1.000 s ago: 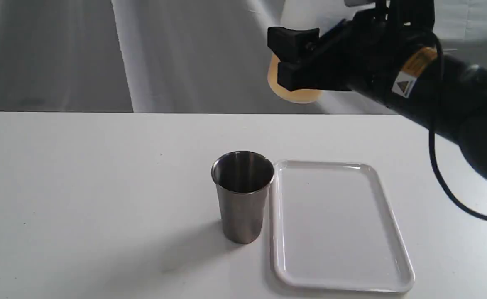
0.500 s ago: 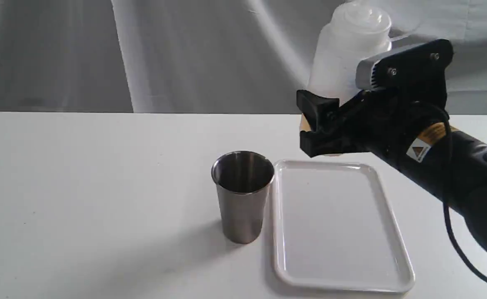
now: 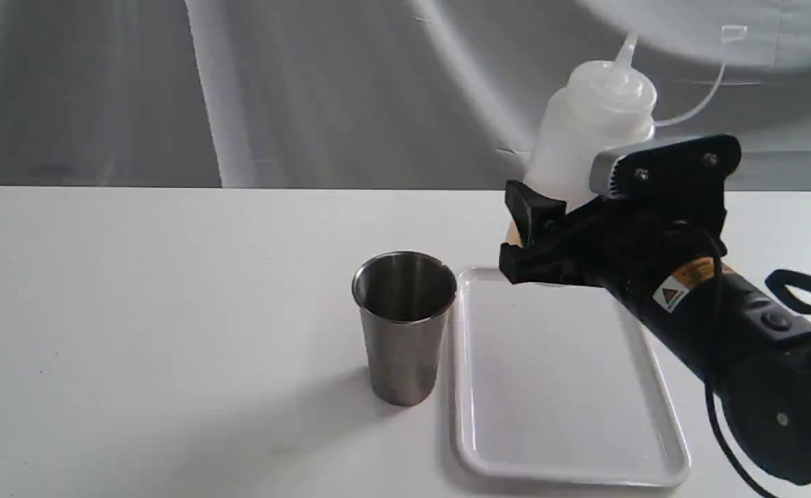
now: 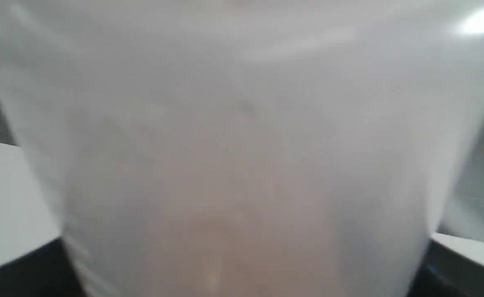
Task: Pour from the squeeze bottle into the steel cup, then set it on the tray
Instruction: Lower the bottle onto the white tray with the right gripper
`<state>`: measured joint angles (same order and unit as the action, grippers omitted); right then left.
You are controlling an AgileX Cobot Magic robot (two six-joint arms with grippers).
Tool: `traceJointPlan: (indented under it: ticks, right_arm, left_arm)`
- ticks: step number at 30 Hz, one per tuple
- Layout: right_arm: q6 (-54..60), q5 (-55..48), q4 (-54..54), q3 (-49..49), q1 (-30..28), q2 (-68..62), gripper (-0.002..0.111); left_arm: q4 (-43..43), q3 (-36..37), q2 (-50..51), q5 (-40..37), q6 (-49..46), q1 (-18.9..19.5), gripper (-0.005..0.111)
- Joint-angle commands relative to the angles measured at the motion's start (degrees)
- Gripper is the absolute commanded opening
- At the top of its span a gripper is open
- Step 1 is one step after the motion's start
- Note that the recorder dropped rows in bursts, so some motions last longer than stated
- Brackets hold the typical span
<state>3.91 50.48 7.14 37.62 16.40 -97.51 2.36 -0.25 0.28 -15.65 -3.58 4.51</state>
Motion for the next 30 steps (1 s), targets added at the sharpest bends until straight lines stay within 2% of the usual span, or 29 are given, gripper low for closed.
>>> traceJointPlan:
  ticks: [1,22,30]
  right_arm:
    - [0.77,4.94,1.15,-0.53,-0.38,-1.74,0.000]
    - [-1.77,6.37,1.95,-0.53,-0.38,-12.65,0.000]
    - [-1.52,10.01,4.12,-0.53,-0.38,-15.97,0.000]
  left_arm:
    - [0.14,0.25,-0.28,0.42,0.10,-0.14,0.008]
    - [0.14,0.25,-0.28,0.42,0.10,-0.14,0.008]
    - [0.14,0.25,-0.28,0.42,0.10,-0.14,0.008]
